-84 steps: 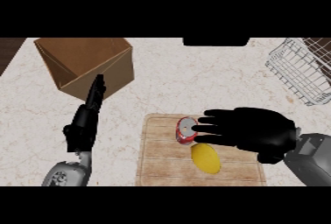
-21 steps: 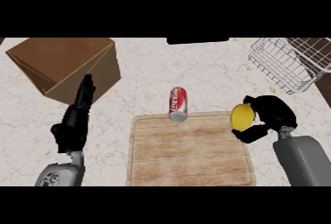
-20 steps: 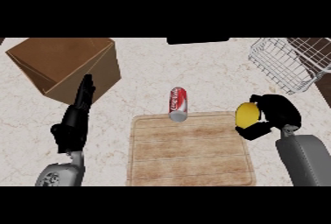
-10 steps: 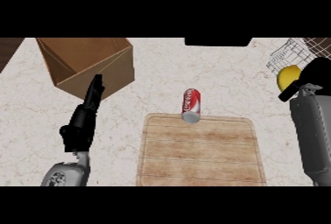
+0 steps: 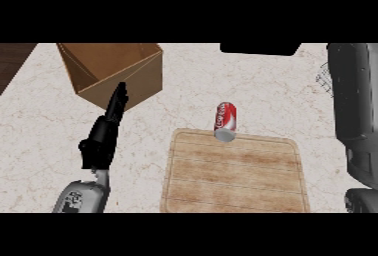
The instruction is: Pick the lemon from the cutting board and place it in the tiered basket
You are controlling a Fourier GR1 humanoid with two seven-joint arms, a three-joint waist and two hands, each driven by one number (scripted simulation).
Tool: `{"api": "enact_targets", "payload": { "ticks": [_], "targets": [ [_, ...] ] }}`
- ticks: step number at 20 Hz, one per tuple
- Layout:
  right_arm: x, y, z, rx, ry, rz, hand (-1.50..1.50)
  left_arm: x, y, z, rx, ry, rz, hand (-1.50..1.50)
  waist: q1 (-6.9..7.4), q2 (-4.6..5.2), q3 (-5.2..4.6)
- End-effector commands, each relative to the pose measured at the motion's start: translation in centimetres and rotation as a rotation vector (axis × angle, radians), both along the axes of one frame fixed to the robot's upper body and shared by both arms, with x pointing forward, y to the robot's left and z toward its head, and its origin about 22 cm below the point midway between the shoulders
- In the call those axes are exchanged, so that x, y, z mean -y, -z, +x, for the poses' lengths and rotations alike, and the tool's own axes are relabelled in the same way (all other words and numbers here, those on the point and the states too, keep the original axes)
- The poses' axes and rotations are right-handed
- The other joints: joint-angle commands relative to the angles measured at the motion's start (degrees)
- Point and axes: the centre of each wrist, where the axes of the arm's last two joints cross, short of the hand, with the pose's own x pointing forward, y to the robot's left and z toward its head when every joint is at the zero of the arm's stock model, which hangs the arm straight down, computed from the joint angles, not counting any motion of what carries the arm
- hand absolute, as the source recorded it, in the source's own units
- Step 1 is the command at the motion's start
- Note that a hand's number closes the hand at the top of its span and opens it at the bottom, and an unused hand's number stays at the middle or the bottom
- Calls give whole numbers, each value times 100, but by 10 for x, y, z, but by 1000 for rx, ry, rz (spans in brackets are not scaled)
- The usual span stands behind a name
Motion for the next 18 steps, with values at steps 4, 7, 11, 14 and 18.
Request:
{"api": "enact_targets", "payload": {
  "ticks": [4,7,11,14,18],
  "targets": [
    [-24,-74,8,159,251,97,150,1,-2,-1,10,8,-8,0,35,35,24],
    [-6,-79,12,227,242,134,150,0,-5,-2,6,4,10,0,4,50,32],
    [10,-78,23,154,247,91,150,5,-6,5,10,-10,-13,0,-96,51,30],
    [44,-62,25,168,297,65,150,-3,-7,-2,14,-11,-14,0,-92,43,34],
    [65,-72,27,124,333,43,150,2,-9,0,3,-2,-7,0,-42,69,34]
  ]
}}
